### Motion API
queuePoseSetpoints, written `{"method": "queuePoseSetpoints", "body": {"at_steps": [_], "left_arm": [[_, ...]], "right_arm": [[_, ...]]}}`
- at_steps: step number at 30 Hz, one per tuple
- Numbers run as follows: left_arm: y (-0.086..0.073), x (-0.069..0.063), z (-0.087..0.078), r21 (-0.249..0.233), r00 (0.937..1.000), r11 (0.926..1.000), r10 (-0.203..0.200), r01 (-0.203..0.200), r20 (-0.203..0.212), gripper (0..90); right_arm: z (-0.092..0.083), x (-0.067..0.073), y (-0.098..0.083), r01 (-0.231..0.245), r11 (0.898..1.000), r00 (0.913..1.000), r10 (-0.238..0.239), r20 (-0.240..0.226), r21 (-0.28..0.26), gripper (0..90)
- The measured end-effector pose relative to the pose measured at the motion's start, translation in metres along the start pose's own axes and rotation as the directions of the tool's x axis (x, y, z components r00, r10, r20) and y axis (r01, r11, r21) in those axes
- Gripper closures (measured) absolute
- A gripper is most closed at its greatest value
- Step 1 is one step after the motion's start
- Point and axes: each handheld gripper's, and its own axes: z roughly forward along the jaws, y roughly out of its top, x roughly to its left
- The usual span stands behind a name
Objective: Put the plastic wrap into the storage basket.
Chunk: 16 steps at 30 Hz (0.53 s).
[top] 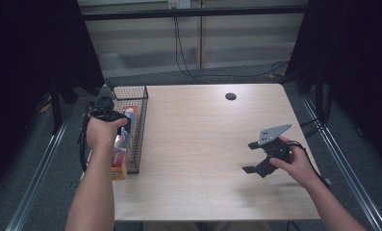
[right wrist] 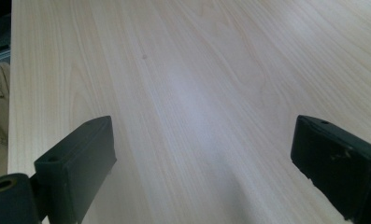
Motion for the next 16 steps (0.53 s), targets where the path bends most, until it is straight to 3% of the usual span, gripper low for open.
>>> {"method": "queuePoseSetpoints", "body": {"at_steps": [6, 7, 10, 16], "left_arm": [[-0.001, -0.001, -0.015, -0.041, 0.9991, 0.9987, 0.03, -0.029, 0.03, 23.0], [-0.001, 0.0, -0.017, -0.045, 0.9976, 0.9975, 0.056, -0.054, 0.042, 22.8], [-0.002, -0.003, -0.021, -0.054, 0.9948, 0.9955, 0.081, -0.078, 0.062, 21.1], [-0.003, -0.009, -0.022, -0.065, 0.991, 0.9936, 0.098, -0.092, 0.092, 19.5]], "right_arm": [[0.0, 0.0, 0.0, 0.001, 1.0, 1.0, -0.001, 0.0, -0.001, 6.0], [0.0, 0.0, 0.0, -0.001, 1.0, 1.0, 0.001, 0.001, 0.001, 6.0], [0.001, 0.0, 0.0, -0.002, 1.0, 1.0, 0.002, 0.005, 0.007, 6.1], [0.003, -0.002, 0.001, 0.006, 1.0, 1.0, -0.006, -0.003, 0.007, 6.0]]}}
